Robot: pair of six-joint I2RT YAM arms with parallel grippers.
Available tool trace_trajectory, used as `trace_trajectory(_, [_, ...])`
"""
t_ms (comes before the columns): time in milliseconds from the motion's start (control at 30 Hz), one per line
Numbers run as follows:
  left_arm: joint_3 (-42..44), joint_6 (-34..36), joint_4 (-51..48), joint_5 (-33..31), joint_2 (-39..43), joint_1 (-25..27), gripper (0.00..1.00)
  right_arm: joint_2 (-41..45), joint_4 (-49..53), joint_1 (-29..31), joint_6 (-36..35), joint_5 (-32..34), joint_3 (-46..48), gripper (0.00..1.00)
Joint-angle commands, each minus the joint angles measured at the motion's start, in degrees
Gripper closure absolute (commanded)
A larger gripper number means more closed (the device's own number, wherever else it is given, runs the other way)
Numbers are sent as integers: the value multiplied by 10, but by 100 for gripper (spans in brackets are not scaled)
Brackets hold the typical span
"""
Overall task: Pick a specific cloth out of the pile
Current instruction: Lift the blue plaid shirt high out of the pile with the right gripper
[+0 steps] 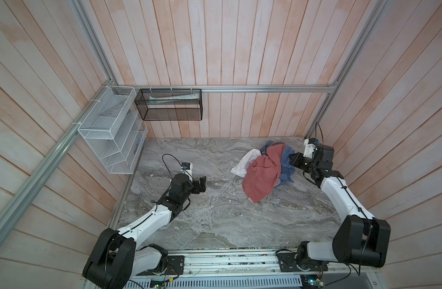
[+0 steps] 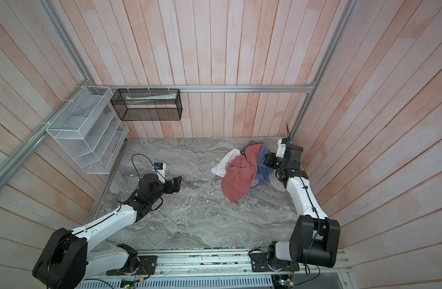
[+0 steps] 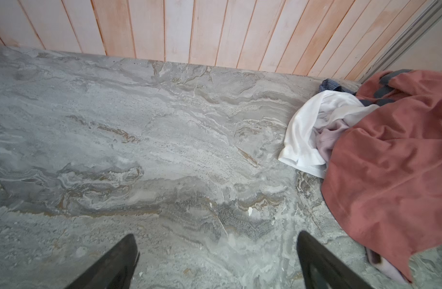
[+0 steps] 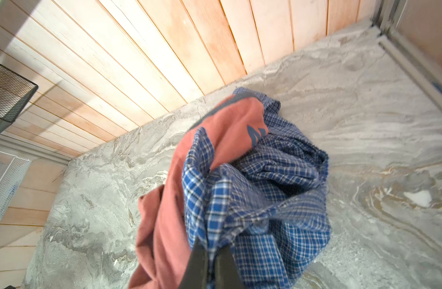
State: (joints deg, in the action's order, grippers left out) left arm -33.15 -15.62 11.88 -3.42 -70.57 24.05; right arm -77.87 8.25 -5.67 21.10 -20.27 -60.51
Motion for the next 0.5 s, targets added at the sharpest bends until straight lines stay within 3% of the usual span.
trace_trajectory(0, [-20,15,15,20,-11,1,0,22,57,3,-9,51,-38,100])
trace_trajectory(300, [-35,1,41,50,-53,2,0,49,58,45,-27,101,-149,100])
trace_trajectory(467, [-55,-1,43,70,-85,3,0,13,126,55,-43,125,-337,100])
